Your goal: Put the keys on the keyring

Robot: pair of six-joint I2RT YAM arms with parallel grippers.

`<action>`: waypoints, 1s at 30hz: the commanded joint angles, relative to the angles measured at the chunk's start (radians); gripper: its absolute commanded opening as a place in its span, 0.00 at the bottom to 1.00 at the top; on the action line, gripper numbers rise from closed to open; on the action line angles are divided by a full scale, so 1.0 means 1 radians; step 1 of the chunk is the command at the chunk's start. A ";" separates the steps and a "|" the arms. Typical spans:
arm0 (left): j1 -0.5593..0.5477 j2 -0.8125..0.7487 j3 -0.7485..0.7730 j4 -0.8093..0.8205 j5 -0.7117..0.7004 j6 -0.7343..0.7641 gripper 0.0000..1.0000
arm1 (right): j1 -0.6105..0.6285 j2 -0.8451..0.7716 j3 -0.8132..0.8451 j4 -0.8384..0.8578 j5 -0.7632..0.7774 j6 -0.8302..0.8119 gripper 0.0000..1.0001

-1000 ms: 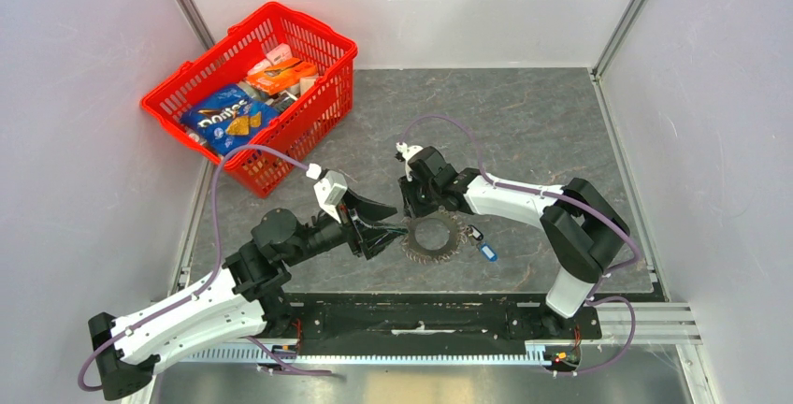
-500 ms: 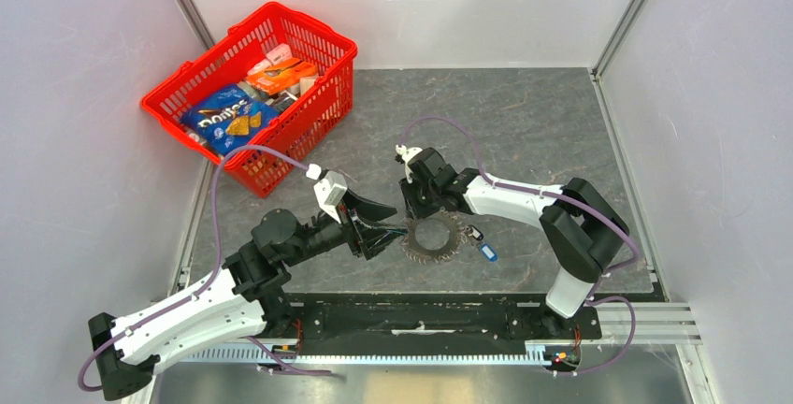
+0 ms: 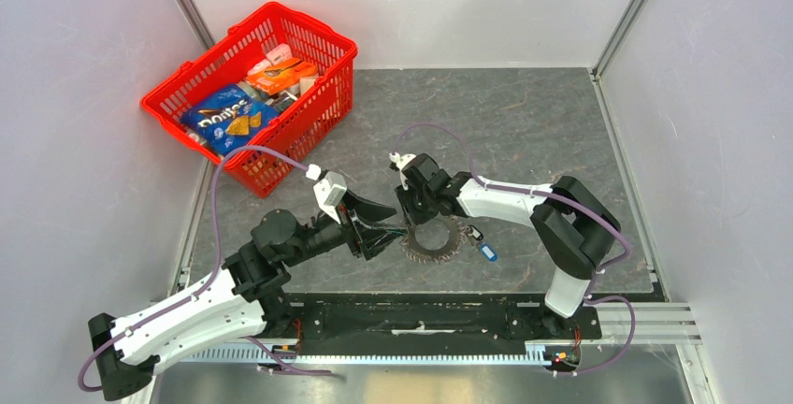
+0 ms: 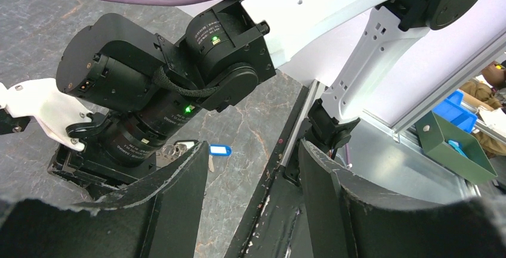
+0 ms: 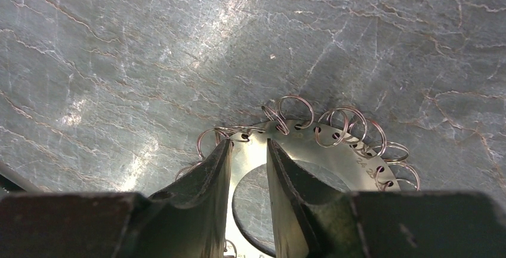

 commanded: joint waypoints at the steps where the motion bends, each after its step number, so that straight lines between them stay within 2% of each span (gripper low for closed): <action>1: 0.002 -0.010 0.000 0.024 -0.019 0.034 0.64 | 0.003 0.014 0.052 0.008 0.015 -0.016 0.36; 30: 0.002 -0.013 -0.003 0.022 -0.025 0.036 0.64 | 0.005 0.052 0.101 -0.005 0.077 -0.018 0.35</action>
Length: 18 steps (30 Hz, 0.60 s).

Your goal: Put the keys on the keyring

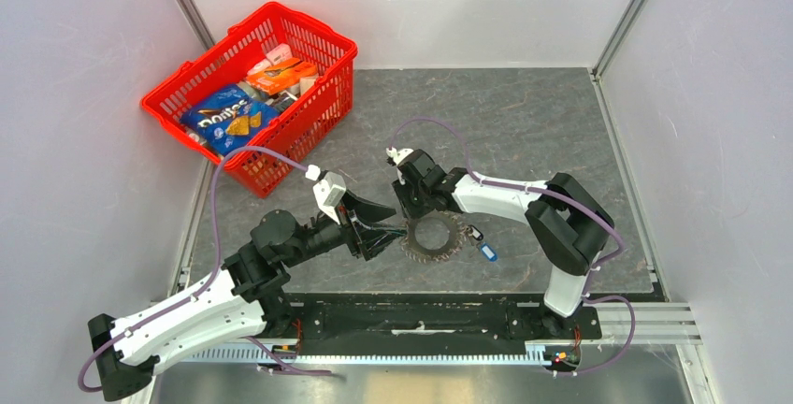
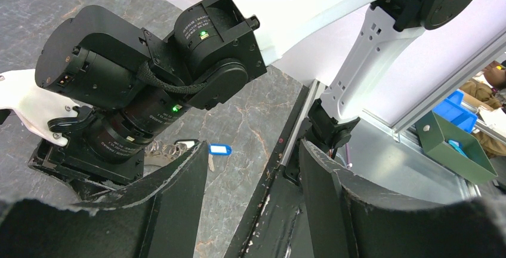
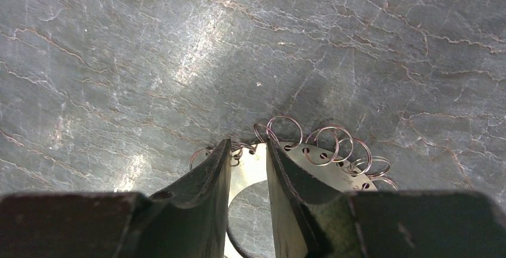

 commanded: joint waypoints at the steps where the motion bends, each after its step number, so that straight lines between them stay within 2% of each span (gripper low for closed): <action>1: 0.001 -0.008 -0.001 0.025 -0.024 0.035 0.64 | 0.004 0.008 0.038 0.008 0.007 -0.010 0.35; 18: 0.001 -0.014 -0.003 0.025 -0.023 0.033 0.64 | 0.004 0.023 0.023 0.007 -0.091 -0.021 0.41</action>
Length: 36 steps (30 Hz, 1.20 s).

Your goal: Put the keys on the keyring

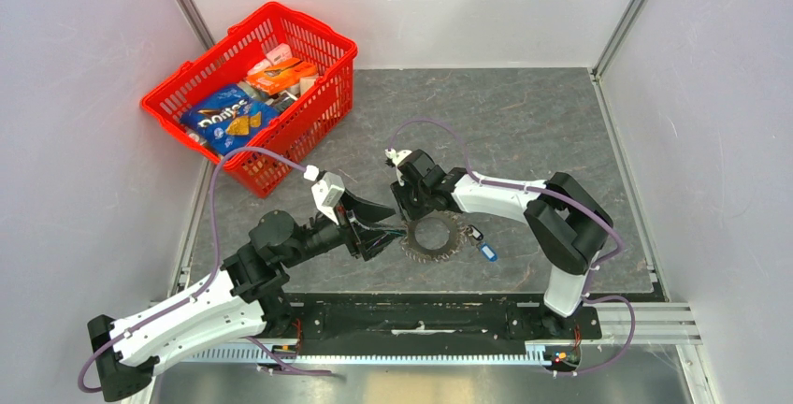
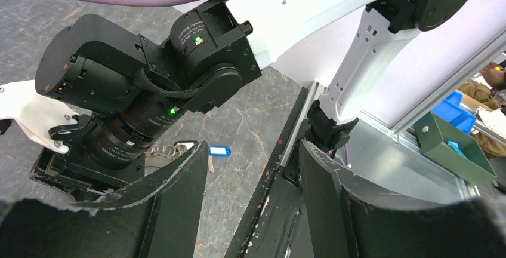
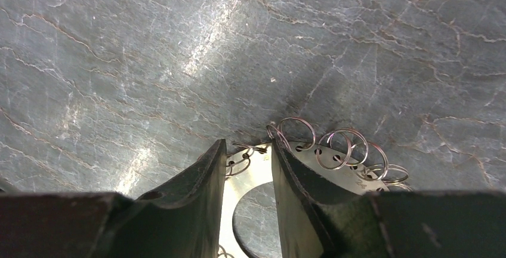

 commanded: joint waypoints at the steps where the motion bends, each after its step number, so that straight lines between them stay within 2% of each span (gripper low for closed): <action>1: 0.001 -0.004 -0.002 0.025 -0.022 0.034 0.64 | 0.005 0.015 0.026 0.006 -0.041 -0.019 0.42; 6: 0.001 -0.004 -0.003 0.025 -0.020 0.033 0.64 | 0.003 0.017 0.017 0.006 -0.042 -0.015 0.41; 19: 0.001 -0.004 -0.002 0.025 -0.021 0.033 0.64 | 0.005 -0.015 -0.012 0.004 -0.017 -0.013 0.30; 27: 0.002 -0.005 -0.001 0.025 -0.021 0.034 0.65 | 0.005 -0.021 -0.017 0.003 -0.013 -0.008 0.19; 33: 0.001 -0.003 -0.001 0.024 -0.019 0.034 0.64 | 0.005 -0.032 -0.019 0.003 -0.016 -0.007 0.01; 36: 0.001 -0.003 0.000 0.025 -0.019 0.033 0.65 | 0.005 -0.029 -0.018 0.001 -0.019 -0.007 0.00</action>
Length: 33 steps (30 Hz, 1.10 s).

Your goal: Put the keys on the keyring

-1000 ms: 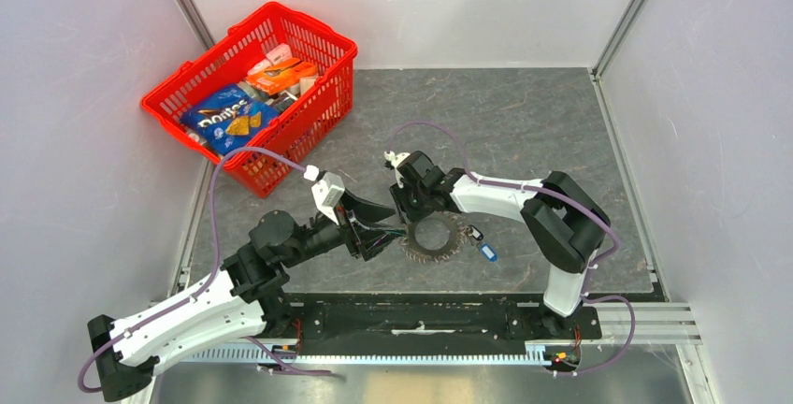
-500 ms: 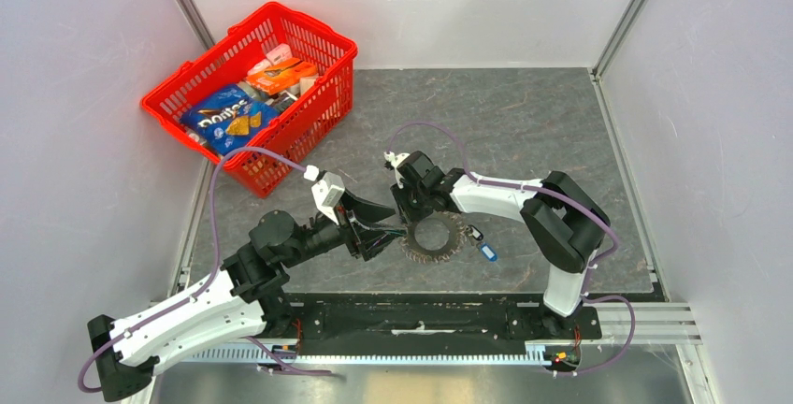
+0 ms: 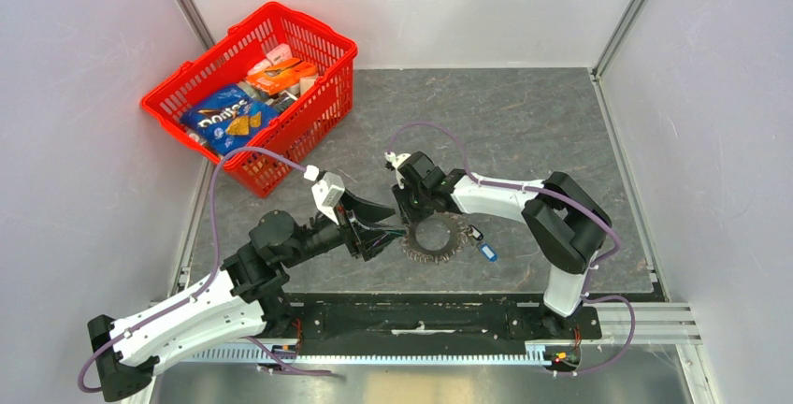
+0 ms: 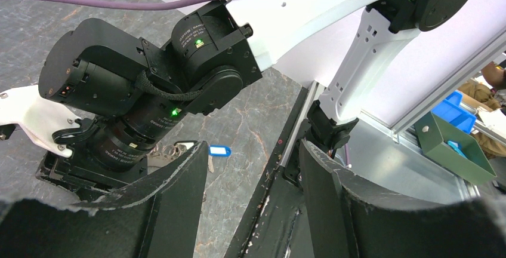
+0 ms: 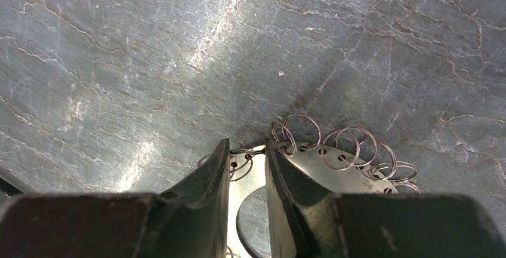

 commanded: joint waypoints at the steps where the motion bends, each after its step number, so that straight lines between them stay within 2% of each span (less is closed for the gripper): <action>1: 0.001 -0.004 0.001 0.025 -0.019 0.033 0.64 | 0.005 -0.035 -0.007 -0.002 0.004 -0.007 0.00; 6: 0.001 -0.004 0.000 0.025 -0.020 0.034 0.65 | 0.005 -0.051 -0.006 -0.007 -0.001 -0.003 0.00; 10: 0.001 -0.004 0.000 0.027 -0.015 0.033 0.64 | 0.005 -0.055 -0.001 -0.013 0.004 0.000 0.22; 14: 0.001 -0.003 0.000 0.027 -0.016 0.033 0.65 | 0.005 -0.055 0.007 -0.015 0.003 0.004 0.31; 29: 0.001 -0.005 -0.001 0.027 -0.018 0.033 0.65 | 0.005 -0.036 0.024 -0.007 -0.010 0.019 0.44; 33: 0.001 -0.005 -0.002 0.027 -0.018 0.033 0.64 | 0.005 -0.033 0.028 -0.003 -0.003 0.022 0.44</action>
